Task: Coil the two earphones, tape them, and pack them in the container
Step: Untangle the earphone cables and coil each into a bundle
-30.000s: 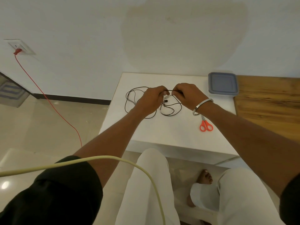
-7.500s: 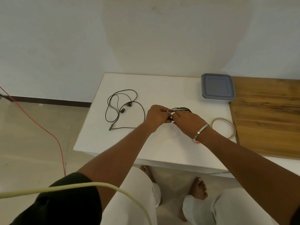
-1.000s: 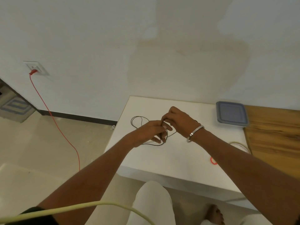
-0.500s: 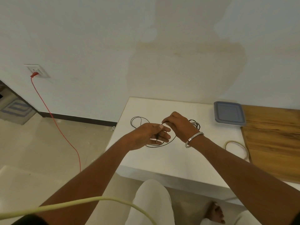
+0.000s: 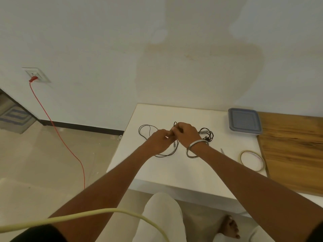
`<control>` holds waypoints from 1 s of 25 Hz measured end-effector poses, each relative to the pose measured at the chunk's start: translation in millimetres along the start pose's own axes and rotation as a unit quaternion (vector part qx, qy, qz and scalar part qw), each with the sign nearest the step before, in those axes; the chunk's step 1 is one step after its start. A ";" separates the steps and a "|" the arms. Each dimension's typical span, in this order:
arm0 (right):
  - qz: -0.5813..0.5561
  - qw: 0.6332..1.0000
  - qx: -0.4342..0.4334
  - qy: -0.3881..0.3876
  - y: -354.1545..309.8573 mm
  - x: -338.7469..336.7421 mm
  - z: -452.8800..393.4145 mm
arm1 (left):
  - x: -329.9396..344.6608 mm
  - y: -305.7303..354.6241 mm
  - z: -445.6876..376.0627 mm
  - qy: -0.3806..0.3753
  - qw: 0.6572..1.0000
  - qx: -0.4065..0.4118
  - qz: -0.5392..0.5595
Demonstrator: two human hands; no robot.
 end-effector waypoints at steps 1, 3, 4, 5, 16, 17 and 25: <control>-0.005 1.000 -0.003 0.006 0.6 -2.7 -0.7 | -4.7 1.0 0.1 0.017 0.999 -0.007 -0.034; 0.008 1.000 -0.021 -0.002 1.2 -10.7 -1.3 | -19.7 1.7 2.2 0.140 0.989 -0.001 -0.047; 0.029 0.998 -0.045 -0.021 0.6 -14.4 -0.9 | -25.8 3.8 4.9 0.201 0.978 0.042 -0.038; 0.054 0.995 -0.075 -0.048 -1.3 -17.2 0.4 | -27.5 7.6 6.3 0.219 0.970 0.093 -0.046; 0.244 0.959 -0.147 -0.006 21.4 -47.1 -4.6 | -8.5 -4.5 5.9 0.054 0.995 0.086 -0.005; 0.261 0.953 -0.153 0.028 21.6 -50.4 -4.9 | -7.3 -3.1 6.4 0.048 0.995 0.082 0.005; 0.282 0.927 -0.234 -0.079 -1.7 -35.4 -6.3 | 2.6 19.0 -2.1 0.012 0.994 0.081 0.071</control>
Point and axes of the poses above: each hand's wrist, its own z-axis away from the middle knuckle, its own x-axis out of the palm, y = z × x, the point moved 4 cm from there along -z, towards the middle knuckle, and after that the axes turned 2 degrees about z, right-handed, at the moved point
